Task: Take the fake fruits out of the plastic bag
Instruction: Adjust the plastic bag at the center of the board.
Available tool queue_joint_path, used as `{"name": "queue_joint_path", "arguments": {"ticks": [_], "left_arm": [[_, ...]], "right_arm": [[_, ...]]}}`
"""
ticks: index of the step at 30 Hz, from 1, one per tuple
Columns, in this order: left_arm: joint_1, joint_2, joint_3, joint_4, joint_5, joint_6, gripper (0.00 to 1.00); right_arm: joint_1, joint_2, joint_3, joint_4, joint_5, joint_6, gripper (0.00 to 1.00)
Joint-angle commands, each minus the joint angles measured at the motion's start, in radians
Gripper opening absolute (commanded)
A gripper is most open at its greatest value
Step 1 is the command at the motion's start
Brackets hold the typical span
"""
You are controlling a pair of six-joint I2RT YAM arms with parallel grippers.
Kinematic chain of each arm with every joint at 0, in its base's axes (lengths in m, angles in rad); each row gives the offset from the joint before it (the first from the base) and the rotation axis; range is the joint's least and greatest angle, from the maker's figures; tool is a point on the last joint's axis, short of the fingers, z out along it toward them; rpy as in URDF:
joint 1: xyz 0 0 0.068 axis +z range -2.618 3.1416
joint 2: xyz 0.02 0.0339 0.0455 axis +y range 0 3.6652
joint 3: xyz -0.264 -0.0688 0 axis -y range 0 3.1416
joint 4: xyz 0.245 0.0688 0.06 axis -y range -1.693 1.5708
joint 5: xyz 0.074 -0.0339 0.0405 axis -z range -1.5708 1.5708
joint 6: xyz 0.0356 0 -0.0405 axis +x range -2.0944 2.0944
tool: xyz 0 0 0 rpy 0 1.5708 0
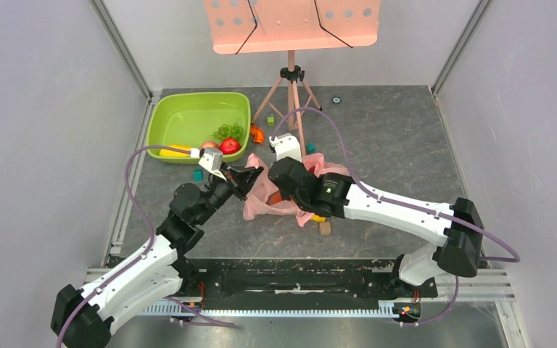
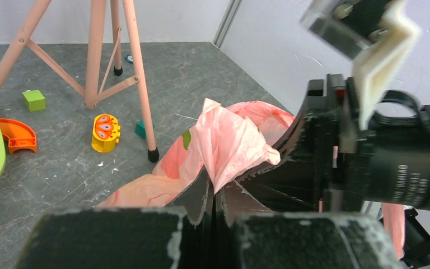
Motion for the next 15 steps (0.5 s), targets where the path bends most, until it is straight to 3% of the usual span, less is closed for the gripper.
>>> {"name": "queue_joint_path", "arguments": {"ticks": [1, 6, 15], "left_arm": [[-0.007, -0.010, 0.028, 0.008, -0.011, 0.055, 0.02], [-0.008, -0.022, 0.021, -0.012, -0.053, 0.057, 0.02], [-0.010, -0.070, -0.002, -0.047, -0.119, 0.053, 0.02]], "right_arm": [[-0.038, 0.035, 0.037, -0.100, 0.031, 0.011, 0.05], [-0.075, 0.001, -0.033, -0.136, 0.067, 0.025, 0.05], [-0.247, -0.223, -0.323, -0.062, 0.045, 0.016, 0.04]]}}
